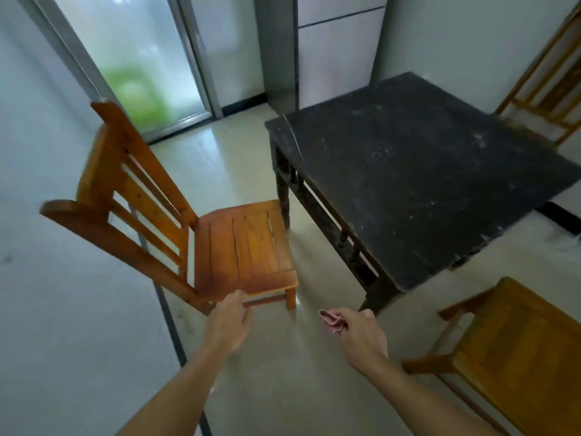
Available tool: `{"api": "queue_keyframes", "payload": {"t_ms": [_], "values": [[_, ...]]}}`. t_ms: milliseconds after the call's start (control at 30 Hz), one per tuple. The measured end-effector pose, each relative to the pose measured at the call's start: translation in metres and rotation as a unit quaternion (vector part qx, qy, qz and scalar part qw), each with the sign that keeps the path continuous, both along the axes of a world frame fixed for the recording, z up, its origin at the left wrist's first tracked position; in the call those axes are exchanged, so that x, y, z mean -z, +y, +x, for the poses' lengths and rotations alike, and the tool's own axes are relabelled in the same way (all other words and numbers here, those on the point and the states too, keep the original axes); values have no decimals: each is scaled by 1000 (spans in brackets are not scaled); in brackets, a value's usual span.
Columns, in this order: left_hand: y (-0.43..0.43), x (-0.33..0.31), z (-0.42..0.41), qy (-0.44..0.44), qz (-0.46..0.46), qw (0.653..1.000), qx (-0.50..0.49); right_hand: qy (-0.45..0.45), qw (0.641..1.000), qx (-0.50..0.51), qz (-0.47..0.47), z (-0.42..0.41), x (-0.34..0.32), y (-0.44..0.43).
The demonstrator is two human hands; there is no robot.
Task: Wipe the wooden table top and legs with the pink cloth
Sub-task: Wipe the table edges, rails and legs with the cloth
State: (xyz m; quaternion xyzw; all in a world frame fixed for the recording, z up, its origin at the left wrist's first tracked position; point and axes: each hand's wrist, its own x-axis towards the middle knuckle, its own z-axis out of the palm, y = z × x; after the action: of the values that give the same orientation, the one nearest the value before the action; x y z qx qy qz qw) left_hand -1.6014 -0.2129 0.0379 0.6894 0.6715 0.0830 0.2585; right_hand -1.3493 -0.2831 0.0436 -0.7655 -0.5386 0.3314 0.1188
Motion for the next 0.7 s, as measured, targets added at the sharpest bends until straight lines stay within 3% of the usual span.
{"api": "queue_keyframes", "payload": {"t_ms": [133, 433, 700], "values": [[29, -67, -45, 2, 17, 998, -58, -5, 999, -6, 43, -36, -55, 47], [116, -183, -111, 23, 115, 984, -132, 6, 995, -61, 78, -74, -105, 159], [226, -214, -163, 66, 127, 973, -182, 10, 994, -65, 82, -98, -101, 288]]}}
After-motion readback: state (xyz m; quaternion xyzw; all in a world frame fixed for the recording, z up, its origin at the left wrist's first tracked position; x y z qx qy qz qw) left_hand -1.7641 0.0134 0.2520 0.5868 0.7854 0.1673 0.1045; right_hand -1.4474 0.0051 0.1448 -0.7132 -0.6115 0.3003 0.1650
